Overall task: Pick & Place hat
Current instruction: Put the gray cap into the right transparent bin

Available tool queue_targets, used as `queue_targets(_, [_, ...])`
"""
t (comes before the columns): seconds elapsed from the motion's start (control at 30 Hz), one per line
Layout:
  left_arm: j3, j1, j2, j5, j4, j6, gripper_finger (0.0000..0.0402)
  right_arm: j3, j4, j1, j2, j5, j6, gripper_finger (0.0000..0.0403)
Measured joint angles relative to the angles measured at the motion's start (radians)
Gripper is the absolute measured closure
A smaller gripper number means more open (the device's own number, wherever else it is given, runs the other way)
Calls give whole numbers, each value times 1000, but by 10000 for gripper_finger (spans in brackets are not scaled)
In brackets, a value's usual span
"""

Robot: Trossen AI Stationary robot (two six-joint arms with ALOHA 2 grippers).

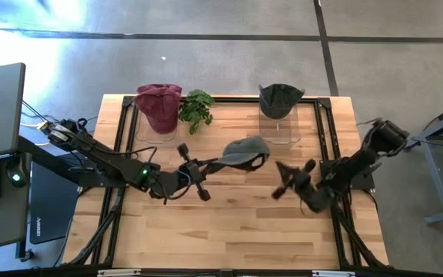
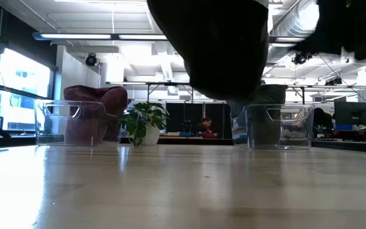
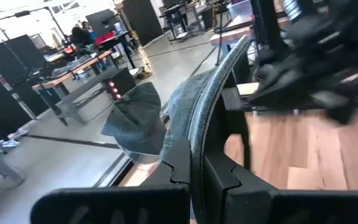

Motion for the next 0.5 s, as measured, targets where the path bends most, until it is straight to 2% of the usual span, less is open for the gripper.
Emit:
queue_targets(0.1, [0,0,0,14,7,-3,401,-130,8,-124,-47,-41,266,402])
queue_targets(0.17, [0,-6,0,17,34,-2,401,-186,3,-212,-58,-166,388,402])
queue_targets(0.23, [0,-7,-2,28,65,23,401,-195,0,-289,-52,-331,442,402])
queue_targets(0.33, [0,-6,-2,42,94,49,401,-130,8,-373,-28,-503,380,402])
queue_targets(0.43, [0,1,-2,62,98,50,401,-13,47,-418,-2,-658,198,402])
queue_targets(0.5, [0,10,12,59,104,49,401,71,66,-437,10,-805,84,402])
